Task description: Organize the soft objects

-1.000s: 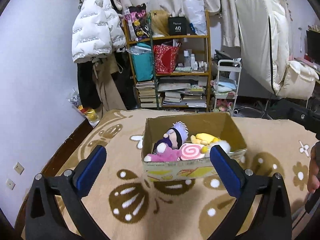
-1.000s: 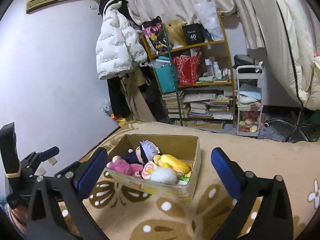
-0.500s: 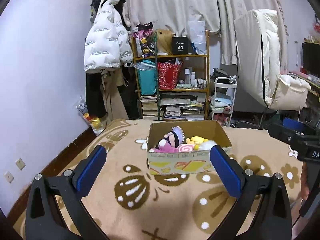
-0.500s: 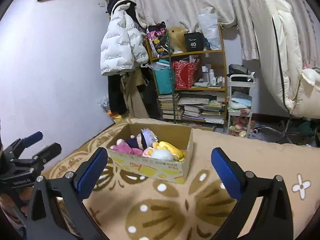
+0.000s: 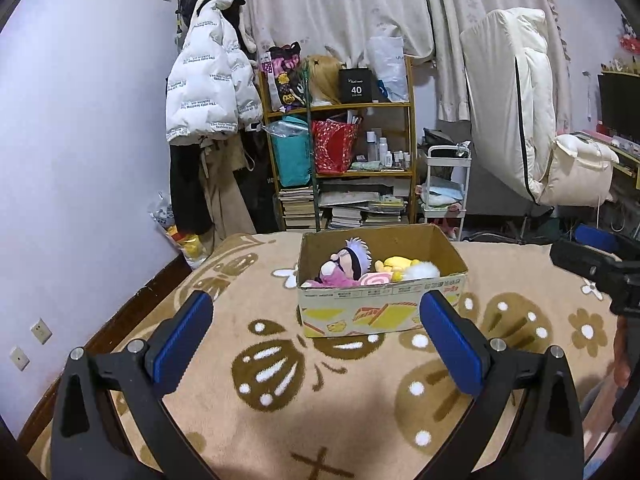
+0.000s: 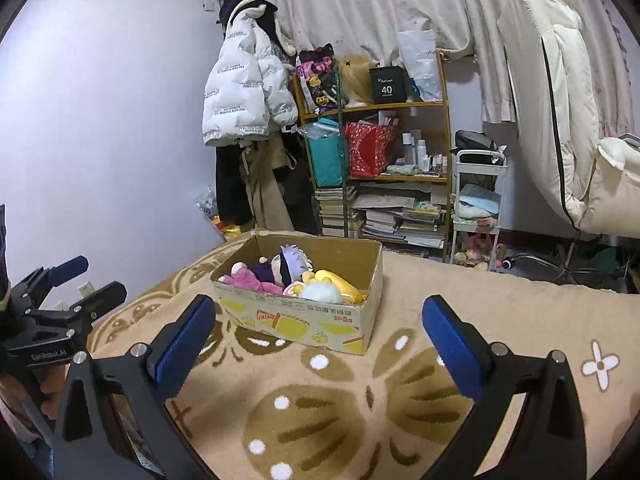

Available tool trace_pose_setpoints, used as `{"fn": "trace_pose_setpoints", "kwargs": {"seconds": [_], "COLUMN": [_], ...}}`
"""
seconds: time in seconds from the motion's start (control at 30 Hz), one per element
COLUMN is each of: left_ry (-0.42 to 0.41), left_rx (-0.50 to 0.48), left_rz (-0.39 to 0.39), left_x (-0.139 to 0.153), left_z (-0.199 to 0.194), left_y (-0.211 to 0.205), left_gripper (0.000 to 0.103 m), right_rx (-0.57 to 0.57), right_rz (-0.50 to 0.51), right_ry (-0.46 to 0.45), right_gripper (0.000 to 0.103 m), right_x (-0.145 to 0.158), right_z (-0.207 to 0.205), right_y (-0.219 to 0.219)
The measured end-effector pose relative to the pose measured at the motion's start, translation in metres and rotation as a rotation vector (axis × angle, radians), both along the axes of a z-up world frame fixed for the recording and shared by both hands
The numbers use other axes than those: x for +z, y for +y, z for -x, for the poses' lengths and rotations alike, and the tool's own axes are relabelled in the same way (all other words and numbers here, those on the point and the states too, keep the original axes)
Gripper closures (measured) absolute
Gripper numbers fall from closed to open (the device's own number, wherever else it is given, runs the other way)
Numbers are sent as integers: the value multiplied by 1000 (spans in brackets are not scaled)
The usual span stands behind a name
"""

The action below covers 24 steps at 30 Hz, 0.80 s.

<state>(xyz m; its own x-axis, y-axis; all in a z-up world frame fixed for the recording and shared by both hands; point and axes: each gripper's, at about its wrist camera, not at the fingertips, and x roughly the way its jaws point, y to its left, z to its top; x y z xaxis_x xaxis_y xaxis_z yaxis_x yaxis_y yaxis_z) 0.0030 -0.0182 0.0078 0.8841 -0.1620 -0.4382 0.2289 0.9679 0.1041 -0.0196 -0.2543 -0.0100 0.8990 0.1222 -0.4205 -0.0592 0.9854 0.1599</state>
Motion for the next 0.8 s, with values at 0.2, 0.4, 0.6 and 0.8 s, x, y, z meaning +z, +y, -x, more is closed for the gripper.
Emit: {"fn": "trace_pose_setpoints", "kwargs": {"seconds": [0.2, 0.4, 0.6, 0.8], "left_ry": [-1, 3, 11, 25], "left_rx": [-12, -16, -23, -33], "left_rz": [1, -14, -15, -15], "left_x": [-5, -8, -10, -13], "left_z": [-5, -6, -7, -8], "left_y": [1, -2, -3, -5], "left_gripper": [1, 1, 1, 1], "right_rx": [-26, -38, -39, -40], "right_rz": [-5, -14, -13, -10], "right_ry": [-4, -4, -3, -1], "right_gripper": [0, 0, 0, 0], "right_x": [-2, -3, -3, -6], "right_z": [-3, -4, -4, -5], "right_y": [-3, -6, -7, -7]}}
